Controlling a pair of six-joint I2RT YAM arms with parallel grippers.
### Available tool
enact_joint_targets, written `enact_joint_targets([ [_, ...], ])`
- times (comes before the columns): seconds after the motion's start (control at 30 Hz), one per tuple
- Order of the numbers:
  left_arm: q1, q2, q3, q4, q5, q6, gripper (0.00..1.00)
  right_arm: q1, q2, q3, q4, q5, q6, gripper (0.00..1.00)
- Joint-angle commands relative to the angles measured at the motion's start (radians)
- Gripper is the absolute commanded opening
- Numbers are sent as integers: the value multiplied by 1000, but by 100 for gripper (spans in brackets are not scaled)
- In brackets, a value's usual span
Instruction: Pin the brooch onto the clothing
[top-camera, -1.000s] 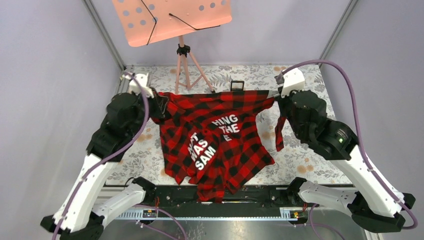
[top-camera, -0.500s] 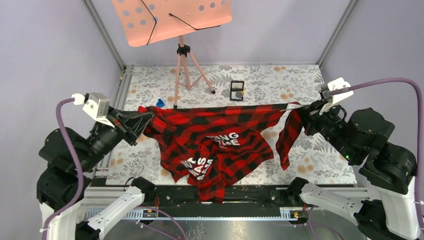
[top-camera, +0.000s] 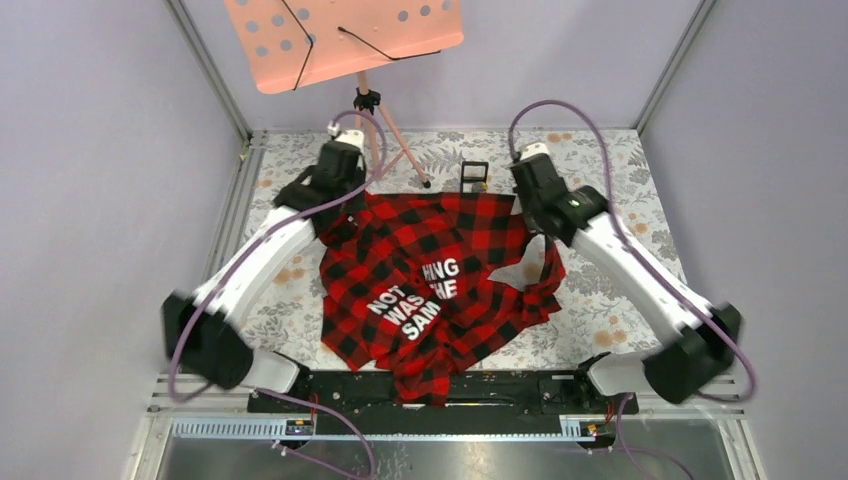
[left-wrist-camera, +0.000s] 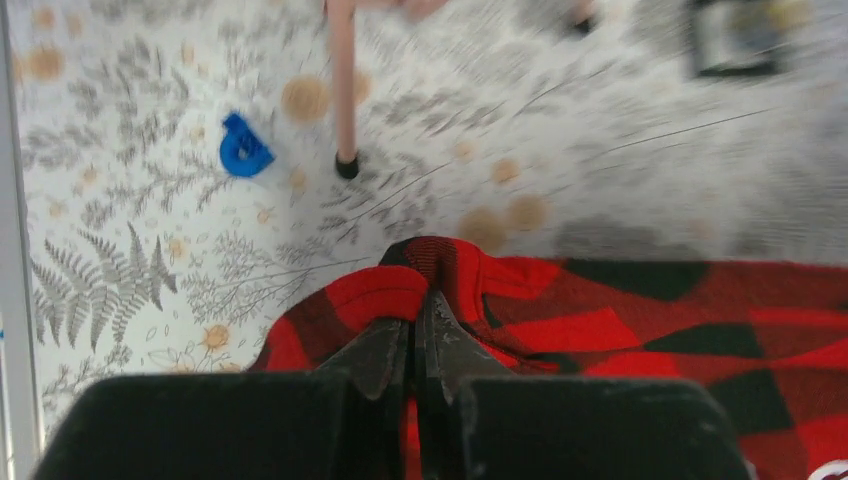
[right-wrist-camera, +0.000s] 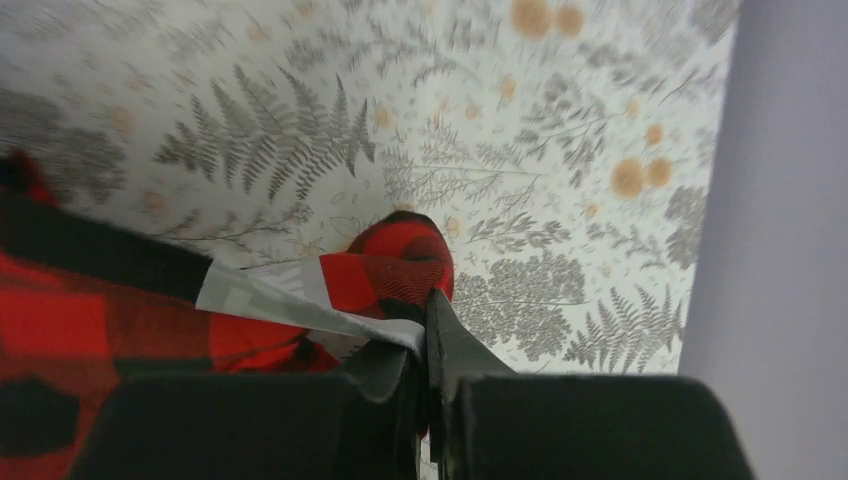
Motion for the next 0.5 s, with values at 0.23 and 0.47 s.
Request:
enact_joint_targets([
  [0.23,33,481,163,220,-313,28,1,-184,506,174,129,-188,82,9],
  [0.47,33,521,180,213,-273,28,65,-192,578,204,121,-233,70,63],
])
